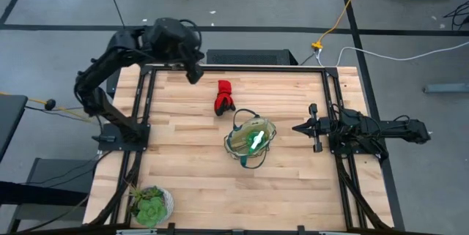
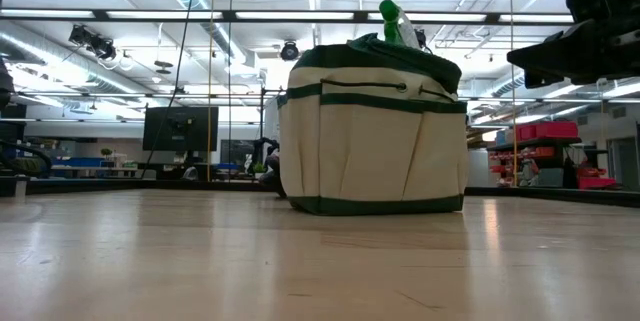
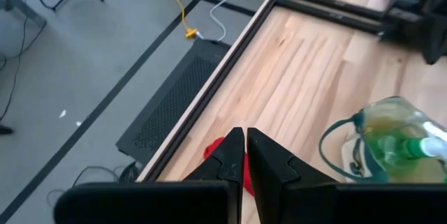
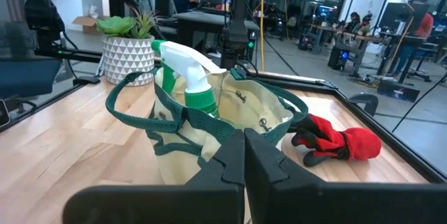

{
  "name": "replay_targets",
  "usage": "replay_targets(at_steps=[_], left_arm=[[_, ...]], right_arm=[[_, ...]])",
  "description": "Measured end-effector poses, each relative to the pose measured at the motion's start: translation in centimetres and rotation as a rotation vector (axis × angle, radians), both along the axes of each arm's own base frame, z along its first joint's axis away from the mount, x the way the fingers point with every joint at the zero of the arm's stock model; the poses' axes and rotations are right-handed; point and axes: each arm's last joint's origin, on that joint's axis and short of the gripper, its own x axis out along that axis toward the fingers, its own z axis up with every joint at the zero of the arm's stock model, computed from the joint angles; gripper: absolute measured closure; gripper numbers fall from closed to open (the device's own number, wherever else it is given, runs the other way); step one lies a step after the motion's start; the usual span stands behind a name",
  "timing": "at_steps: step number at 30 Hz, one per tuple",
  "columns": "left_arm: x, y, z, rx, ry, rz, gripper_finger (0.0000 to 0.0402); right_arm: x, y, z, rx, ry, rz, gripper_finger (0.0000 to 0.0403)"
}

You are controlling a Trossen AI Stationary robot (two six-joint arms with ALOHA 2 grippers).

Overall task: Pick & Place Garden tools in Gardening bag
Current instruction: Put the red gloves into the light brown and green gardening bag

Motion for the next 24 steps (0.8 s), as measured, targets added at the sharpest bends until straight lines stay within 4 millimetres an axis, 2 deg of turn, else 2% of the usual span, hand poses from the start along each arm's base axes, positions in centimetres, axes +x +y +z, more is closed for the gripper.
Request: replay_targets(at_steps=[9, 24], left_arm=[[2.4, 1.0, -1.8, -0.010, 0.081, -0.019, 0.0376], [2.8, 1.1, -2.1, 0.032, 0.131, -0.082, 0.0376]], right_arm=[[0.0, 0.0, 0.0, 0.000, 0.000, 0.000, 0.0401], [0.0, 0.0, 0.0, 0.000, 0.000, 0.000, 0.0401]])
